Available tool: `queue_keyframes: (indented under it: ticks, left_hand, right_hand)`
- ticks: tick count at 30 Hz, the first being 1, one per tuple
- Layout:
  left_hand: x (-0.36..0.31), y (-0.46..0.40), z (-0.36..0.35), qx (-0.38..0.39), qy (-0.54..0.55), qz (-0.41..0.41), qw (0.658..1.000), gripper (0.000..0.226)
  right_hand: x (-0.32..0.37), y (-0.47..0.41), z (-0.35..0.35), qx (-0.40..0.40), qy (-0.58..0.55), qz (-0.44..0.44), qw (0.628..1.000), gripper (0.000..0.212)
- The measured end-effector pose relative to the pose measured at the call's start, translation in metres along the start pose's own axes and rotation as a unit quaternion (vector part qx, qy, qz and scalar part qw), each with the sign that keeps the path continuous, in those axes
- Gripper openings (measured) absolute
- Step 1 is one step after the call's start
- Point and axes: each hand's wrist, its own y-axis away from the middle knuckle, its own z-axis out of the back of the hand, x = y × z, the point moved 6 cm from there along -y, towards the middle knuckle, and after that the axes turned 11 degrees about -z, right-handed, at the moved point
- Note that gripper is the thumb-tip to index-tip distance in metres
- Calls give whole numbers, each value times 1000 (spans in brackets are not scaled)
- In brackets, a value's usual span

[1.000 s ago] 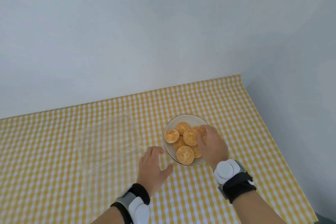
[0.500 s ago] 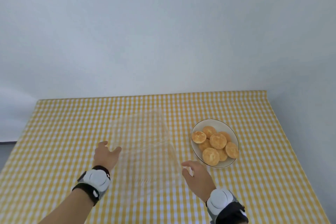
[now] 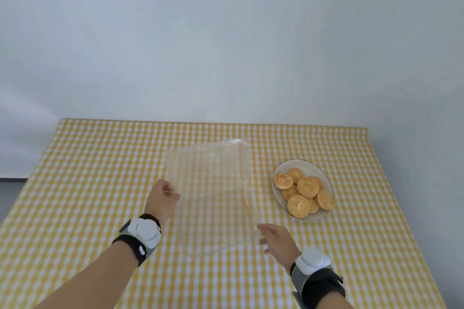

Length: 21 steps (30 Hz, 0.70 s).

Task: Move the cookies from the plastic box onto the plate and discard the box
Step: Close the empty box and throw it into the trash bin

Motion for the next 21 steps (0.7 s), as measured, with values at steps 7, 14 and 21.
queue_keyframes:
  ticks: [7,14,21]
  left_hand:
    - [14,40,5,132,-94,-108,981,23]
    - [37,66,8,199,-34,-26,979,31]
    - [56,96,-8,233,-32,18,972,60]
  right_hand:
    - [-2,9,-4,-2,-106,-36,994,42]
    - [-7,15,0,7,-220,-84,972,64]
    - [-13,9,-5,-14,-192,-60,979,21]
